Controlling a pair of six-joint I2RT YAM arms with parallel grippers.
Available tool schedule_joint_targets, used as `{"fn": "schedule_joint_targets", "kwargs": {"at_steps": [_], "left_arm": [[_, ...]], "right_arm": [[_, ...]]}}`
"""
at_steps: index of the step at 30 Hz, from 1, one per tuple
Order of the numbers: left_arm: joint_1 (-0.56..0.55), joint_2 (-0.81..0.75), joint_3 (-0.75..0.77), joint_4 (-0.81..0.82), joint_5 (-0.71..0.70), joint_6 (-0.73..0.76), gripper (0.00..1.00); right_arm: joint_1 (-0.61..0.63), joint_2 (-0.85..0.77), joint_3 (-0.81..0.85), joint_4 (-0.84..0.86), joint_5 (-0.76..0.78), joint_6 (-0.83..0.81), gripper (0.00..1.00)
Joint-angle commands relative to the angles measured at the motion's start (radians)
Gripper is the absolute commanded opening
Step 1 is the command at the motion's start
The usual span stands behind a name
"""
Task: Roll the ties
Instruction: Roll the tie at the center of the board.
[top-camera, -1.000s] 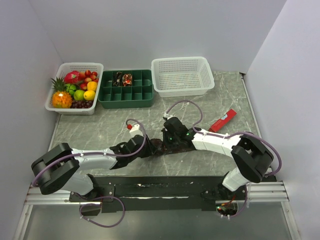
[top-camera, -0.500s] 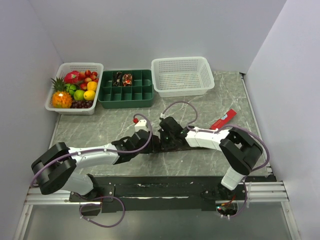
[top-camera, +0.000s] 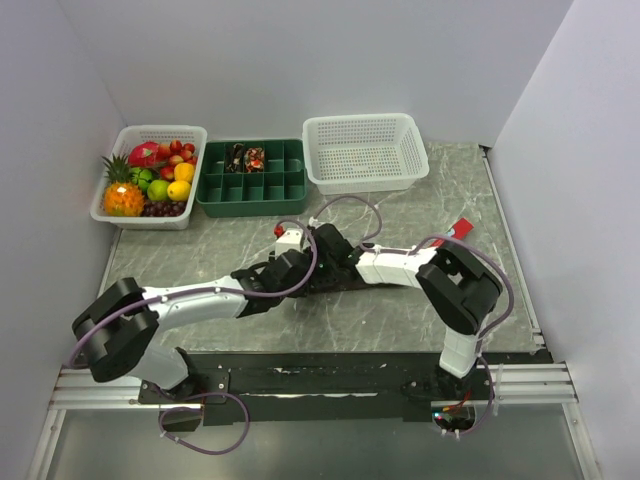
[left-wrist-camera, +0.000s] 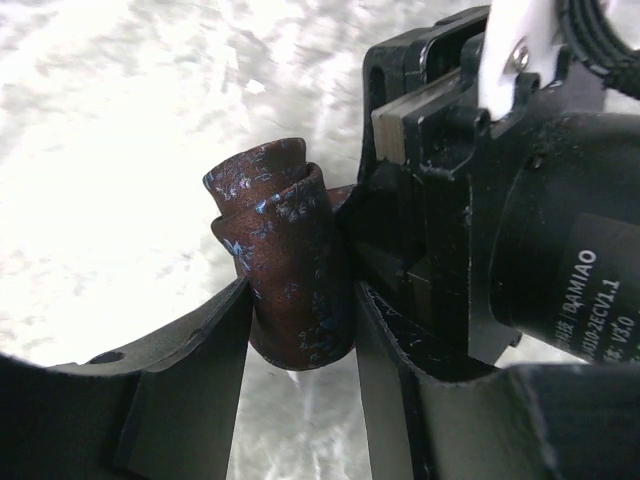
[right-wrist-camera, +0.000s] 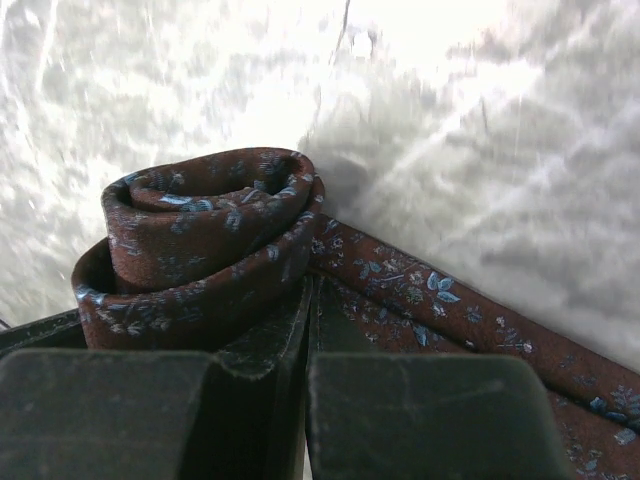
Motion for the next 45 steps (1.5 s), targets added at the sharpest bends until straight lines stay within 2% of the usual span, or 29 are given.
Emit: {"fn": "schedule_joint_targets", "kwargs": {"at_steps": [1, 10, 17, 22, 29, 45], "left_arm": [[-0.009, 0.06, 0.083, -0.003, -0.013, 0.04, 0.5], [-0.004, 0.086, 0.103, -0.026, -0.047, 0.04, 0.5], [-0.001, 0.135, 0.179, -0.123, -0.093, 0.054, 0.5], [-0.001, 0.142, 0.186, -0.112, -0.067, 0.074, 0.51], [-0.001, 0.143, 0.181, -0.08, -0.022, 0.09, 0.53], [-0.018, 0.172, 0.253, -0.12, -0.036, 0.126, 0.59]], "right_arm": [[-0.001, 0.018, 0.083, 0.121, -0.062, 0.028, 0.0], [-0.03, -0.05, 0.075, -0.002, -0.065, -0.029, 0.0], [-0.045, -0.109, 0.065, -0.048, -0.046, -0.048, 0.0], [-0.076, -0.146, 0.042, -0.057, -0.037, -0.055, 0.0], [-0.168, -0.203, -0.038, -0.007, -0.118, -0.045, 0.0], [-0.206, -0.284, -0.077, -0.005, -0.186, -0.068, 0.0]]}}
